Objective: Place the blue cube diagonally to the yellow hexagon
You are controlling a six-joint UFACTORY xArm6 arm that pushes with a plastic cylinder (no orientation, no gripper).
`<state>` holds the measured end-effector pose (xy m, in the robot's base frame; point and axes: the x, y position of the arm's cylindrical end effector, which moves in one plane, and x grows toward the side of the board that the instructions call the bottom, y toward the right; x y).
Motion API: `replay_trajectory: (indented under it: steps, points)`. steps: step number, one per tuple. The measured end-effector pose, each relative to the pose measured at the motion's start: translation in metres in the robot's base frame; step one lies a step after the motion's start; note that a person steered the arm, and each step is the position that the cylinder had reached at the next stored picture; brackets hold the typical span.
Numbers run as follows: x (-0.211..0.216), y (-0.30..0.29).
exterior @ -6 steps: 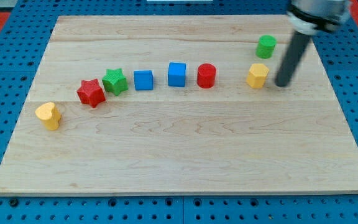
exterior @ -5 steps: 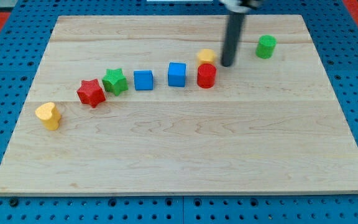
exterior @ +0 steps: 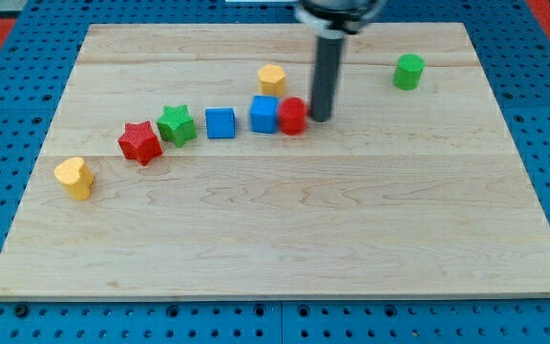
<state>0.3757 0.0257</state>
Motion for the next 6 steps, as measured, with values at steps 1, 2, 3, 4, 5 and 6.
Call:
replay_trajectory:
  steps: [1,2,3,4,5,6]
  points:
    - [-0.004,-0.025]
    - [0.001,-0.031]
    - [0.063,0.001]
    - [0.051,-0.054]
    - [0.008,-0.103]
    - [-0.003,-0.116]
